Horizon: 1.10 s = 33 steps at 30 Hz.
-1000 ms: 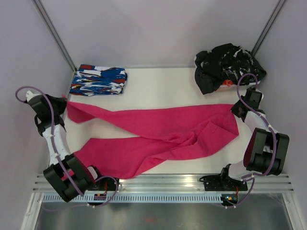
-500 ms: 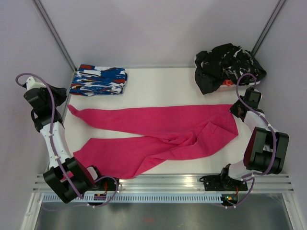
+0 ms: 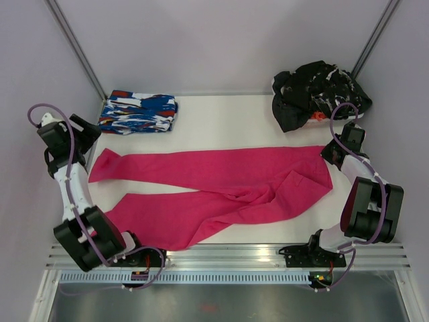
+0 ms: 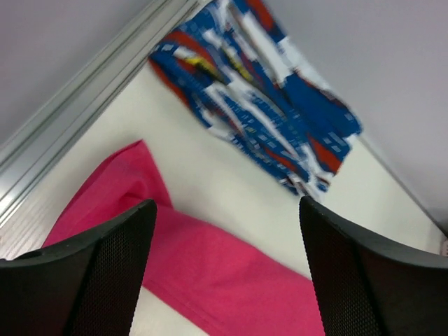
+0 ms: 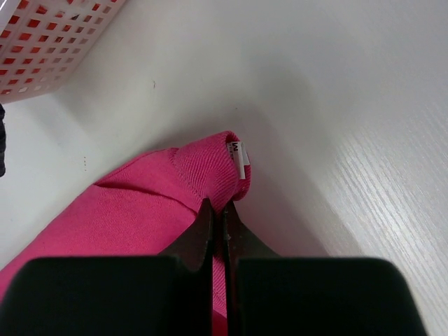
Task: Fold and stack the trousers
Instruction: Flatten the trousers out
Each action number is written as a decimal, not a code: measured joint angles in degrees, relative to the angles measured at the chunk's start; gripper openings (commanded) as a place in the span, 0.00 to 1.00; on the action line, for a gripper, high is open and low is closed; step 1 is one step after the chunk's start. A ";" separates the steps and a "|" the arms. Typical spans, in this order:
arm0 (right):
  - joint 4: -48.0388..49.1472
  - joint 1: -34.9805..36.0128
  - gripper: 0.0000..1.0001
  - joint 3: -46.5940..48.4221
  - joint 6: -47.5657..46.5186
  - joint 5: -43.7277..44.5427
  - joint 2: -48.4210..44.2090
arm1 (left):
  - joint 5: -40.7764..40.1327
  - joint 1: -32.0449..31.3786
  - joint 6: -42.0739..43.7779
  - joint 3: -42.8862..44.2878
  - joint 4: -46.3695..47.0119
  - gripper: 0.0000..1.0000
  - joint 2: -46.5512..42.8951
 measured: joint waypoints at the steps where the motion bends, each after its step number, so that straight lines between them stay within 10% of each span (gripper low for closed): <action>1: 0.04 0.00 0.00 0.00 0.00 -0.11 0.04 | -0.50 -0.02 0.00 0.63 -1.25 0.89 1.95; 8: 0.26 0.00 0.00 0.00 0.31 -0.59 0.17 | -5.60 -0.20 0.17 2.14 -10.12 0.90 19.54; 33: -0.26 0.00 0.00 0.96 0.42 -0.74 3.06 | -27.93 -11.39 10.86 16.31 -14.27 0.84 41.35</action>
